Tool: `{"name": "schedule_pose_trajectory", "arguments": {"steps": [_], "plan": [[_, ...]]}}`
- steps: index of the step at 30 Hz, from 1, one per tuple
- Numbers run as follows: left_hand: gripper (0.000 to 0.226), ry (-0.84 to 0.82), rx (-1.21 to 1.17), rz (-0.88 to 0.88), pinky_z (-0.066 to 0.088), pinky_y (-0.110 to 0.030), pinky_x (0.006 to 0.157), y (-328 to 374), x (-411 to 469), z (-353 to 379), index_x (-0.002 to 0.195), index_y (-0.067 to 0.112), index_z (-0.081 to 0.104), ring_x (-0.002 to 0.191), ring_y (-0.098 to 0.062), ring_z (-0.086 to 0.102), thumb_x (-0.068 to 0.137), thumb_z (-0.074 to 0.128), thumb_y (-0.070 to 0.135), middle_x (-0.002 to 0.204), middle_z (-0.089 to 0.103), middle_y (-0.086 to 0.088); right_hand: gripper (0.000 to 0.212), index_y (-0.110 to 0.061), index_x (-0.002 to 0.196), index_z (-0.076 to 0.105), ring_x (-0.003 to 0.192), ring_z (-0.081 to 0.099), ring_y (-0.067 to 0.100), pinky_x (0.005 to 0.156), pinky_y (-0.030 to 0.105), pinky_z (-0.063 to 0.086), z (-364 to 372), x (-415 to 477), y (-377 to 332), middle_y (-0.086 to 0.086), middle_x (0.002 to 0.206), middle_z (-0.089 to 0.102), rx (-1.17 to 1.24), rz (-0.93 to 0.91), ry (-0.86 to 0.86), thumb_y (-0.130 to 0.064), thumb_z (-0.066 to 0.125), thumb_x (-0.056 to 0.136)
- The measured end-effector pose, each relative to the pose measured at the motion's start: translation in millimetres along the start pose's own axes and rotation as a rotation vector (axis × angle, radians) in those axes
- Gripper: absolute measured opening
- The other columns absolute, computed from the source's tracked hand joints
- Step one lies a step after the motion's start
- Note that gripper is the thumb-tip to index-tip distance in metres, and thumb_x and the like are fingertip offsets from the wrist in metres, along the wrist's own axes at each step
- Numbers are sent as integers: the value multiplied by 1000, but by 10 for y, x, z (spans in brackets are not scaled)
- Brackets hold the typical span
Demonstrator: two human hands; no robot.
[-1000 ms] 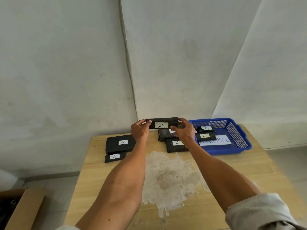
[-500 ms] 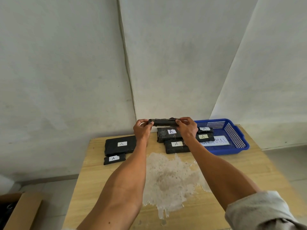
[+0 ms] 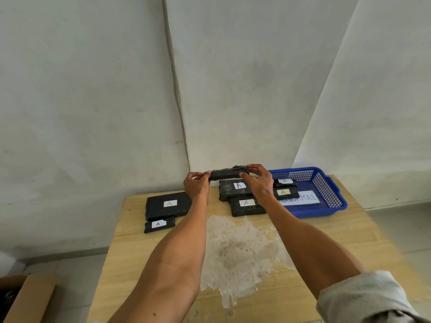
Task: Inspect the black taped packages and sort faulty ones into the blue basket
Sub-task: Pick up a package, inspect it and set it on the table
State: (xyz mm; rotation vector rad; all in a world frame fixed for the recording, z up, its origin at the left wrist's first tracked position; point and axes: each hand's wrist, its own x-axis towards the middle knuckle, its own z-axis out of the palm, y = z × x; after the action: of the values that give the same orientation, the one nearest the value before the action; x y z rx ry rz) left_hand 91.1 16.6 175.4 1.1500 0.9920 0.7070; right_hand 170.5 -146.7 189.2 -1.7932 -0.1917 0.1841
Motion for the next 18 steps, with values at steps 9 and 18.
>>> {"name": "schedule_pose_trajectory", "arguments": {"steps": [9, 18], "plan": [[29, -86, -5, 14, 59, -41, 89, 15, -6, 16, 106, 5, 71, 87, -21, 70, 80, 82, 13, 91, 72, -5, 46, -17, 121, 63, 86, 65, 0, 83, 18, 52, -17, 47, 24, -9, 107, 67, 49, -1, 0, -17, 84, 80], [29, -265, -130, -140, 61, -39, 85, 57, -53, 16, 104, 12, 76, 107, -25, 67, 86, 67, -10, 115, 69, -5, 19, -25, 85, 68, 87, 70, 20, 79, 39, 63, 40, 216, 15, -3, 88, 70, 96, 167, 188, -37, 82, 82]]}}
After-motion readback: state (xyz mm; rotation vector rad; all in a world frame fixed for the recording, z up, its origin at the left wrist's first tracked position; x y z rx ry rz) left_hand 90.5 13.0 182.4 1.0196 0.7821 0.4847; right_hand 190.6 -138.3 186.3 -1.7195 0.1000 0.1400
